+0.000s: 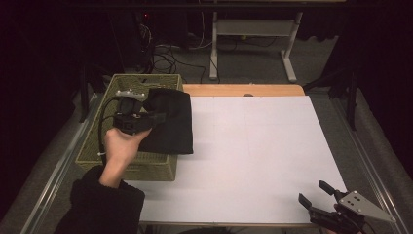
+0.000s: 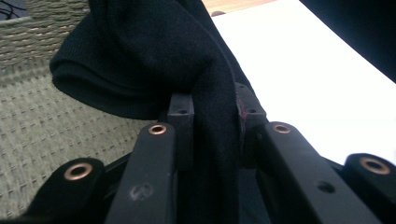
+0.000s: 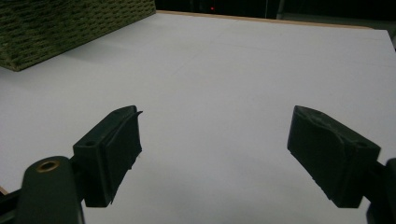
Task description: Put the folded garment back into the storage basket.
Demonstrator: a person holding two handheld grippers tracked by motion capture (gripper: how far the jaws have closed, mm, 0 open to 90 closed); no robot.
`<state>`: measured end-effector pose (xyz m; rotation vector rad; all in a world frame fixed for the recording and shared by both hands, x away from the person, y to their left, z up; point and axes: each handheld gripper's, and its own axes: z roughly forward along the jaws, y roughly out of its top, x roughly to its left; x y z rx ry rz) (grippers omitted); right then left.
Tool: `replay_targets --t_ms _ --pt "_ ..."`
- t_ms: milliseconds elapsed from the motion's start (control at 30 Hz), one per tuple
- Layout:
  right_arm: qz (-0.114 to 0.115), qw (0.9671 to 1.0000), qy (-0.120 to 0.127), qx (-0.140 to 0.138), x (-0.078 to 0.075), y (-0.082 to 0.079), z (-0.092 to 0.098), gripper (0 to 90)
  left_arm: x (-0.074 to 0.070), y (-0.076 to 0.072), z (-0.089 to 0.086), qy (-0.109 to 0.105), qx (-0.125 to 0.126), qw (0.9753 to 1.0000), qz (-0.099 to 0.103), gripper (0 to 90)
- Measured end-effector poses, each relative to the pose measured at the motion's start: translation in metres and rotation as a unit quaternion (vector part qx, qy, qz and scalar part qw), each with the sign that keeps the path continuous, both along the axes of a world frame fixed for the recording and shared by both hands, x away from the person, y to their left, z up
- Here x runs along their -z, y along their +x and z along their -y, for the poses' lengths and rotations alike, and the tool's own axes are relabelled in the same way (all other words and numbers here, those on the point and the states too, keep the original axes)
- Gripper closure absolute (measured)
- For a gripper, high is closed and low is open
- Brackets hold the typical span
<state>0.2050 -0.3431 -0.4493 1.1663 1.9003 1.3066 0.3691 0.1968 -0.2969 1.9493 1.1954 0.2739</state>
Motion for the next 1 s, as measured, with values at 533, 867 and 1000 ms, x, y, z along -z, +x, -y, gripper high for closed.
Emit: replay_targets --t_ms 533,867,1000 --pt "-0.001 1.0000 0.001 0.002 0.000 0.000 0.000 17.8 0.002 -0.001 -0.027 0.000 -0.030 0.9995 0.005 70.8" --pt "-0.001 1.0000 -0.001 0.002 0.000 0.000 0.000 17.8 0.001 -0.001 -0.045 -0.001 -0.053 0.9986 0.008 70.8" --pt "-0.001 1.0000 0.001 0.002 0.000 0.000 0.000 17.8 0.002 0.000 -0.053 -0.004 -0.063 0.9980 0.009 70.8"
